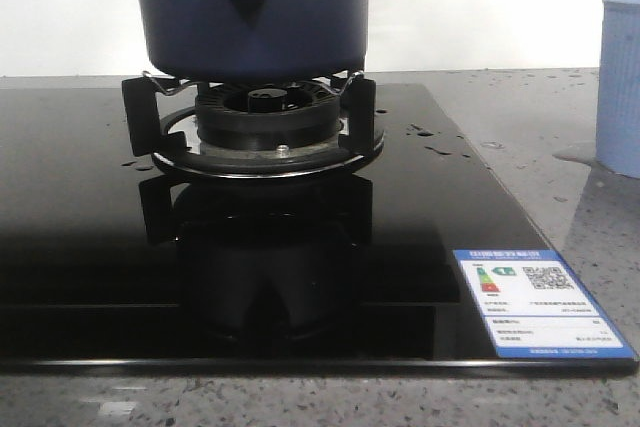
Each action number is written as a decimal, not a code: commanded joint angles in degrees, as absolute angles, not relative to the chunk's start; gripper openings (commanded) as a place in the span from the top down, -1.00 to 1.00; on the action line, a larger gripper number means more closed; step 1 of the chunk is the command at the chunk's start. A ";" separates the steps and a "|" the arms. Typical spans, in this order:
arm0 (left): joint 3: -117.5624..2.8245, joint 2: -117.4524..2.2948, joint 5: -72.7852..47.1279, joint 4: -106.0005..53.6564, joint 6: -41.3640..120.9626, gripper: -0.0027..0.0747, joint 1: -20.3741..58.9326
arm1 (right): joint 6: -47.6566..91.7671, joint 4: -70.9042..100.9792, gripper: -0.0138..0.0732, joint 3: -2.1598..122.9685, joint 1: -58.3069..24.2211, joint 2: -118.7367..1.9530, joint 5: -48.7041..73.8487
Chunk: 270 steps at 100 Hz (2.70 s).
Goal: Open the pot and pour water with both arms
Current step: 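Reach the right gripper to the light blue cup and grasp it, then lift the cup with the right gripper and carry it over the pot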
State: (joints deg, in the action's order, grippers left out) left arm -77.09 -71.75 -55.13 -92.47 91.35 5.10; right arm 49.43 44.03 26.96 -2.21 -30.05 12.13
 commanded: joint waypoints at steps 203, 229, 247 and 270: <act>-79.30 -69.51 -55.97 -97.78 90.71 0.17 5.17 | 27.72 37.52 -0.20 25.32 -13.42 -63.56 -22.67; -79.30 -69.51 -56.20 -97.78 90.71 0.17 5.17 | 27.72 36.46 0.10 25.32 -13.42 -60.92 -22.78; -79.30 -69.51 -56.30 -97.78 90.71 0.17 5.17 | 27.72 32.52 0.27 26.32 -13.42 -53.85 -22.64; -79.30 -69.51 -56.30 -97.88 90.71 0.17 5.17 | 27.72 28.35 0.29 32.81 -13.42 -48.97 -15.07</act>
State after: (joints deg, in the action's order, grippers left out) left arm -77.19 -71.32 -56.24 -92.16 91.25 5.10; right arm 27.75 32.03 27.47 -13.38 -50.78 -14.14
